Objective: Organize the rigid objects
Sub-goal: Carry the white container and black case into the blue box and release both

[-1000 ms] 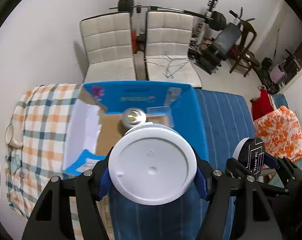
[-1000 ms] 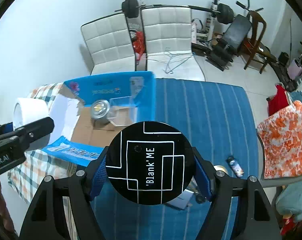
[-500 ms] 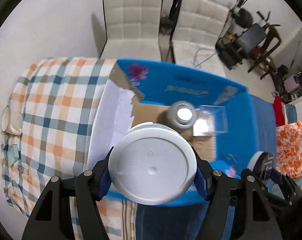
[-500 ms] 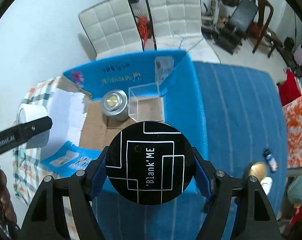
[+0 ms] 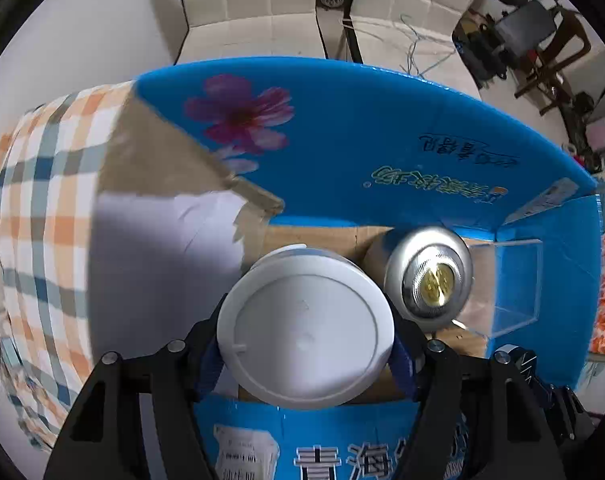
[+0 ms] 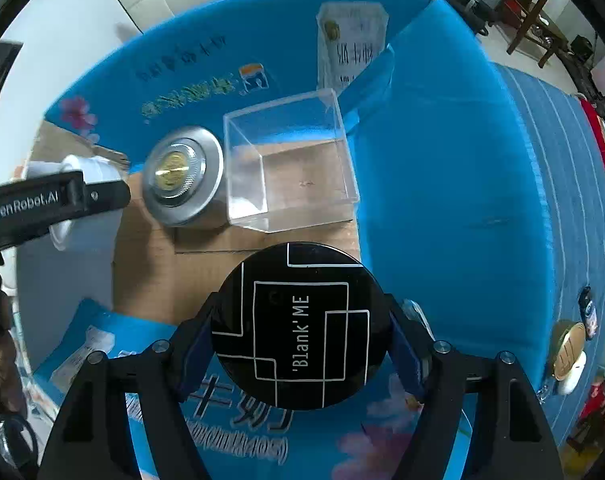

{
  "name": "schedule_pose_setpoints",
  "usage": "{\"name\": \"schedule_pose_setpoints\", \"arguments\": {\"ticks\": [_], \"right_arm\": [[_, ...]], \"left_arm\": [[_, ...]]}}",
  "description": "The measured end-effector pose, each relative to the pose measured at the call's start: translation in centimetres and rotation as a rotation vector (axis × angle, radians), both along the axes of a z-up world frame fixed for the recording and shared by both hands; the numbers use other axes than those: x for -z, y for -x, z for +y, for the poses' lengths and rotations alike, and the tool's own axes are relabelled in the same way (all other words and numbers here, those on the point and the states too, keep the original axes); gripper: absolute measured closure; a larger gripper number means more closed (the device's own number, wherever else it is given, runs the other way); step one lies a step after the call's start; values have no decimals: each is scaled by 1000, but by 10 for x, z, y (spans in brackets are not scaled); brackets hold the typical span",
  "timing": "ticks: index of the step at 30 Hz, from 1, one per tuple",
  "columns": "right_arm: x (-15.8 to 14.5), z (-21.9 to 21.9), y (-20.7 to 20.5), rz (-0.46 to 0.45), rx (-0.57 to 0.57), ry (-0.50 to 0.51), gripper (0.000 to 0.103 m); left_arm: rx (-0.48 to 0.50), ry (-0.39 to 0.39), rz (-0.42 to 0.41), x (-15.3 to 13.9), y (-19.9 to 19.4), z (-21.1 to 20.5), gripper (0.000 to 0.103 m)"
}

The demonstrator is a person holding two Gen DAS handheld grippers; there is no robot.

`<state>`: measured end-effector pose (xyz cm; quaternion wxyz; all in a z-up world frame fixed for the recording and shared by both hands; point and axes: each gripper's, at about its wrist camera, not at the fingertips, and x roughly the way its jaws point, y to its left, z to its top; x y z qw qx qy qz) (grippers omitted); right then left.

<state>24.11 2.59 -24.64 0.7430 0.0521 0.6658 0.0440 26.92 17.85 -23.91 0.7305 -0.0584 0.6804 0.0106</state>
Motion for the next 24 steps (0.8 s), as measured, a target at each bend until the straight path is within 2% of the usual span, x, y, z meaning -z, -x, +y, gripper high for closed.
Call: {"name": "schedule_pose_setpoints", "arguments": {"ticks": [5,11,14,18,21,24], "right_arm": [[19,9,-6,41,-31,21,25],[35,12,-12,103,-34,11,24],[41,12,-15,123,-39,11,20],[39,16,-18,120,-37,1,9],[33,15,-16,98,-37,13,6],[23,11,-10,66,-41,17,4]], "left_arm": [[17,-30,41,16,-8,1,37],[4,-14,73,20,-8,8,36],[23,-18,54,14,-8,7,29],[55,-62,49,5,-4,6,21],[59,-72,28,-6,4,8,0],[41,-55,1,-19,16,13,0]]}}
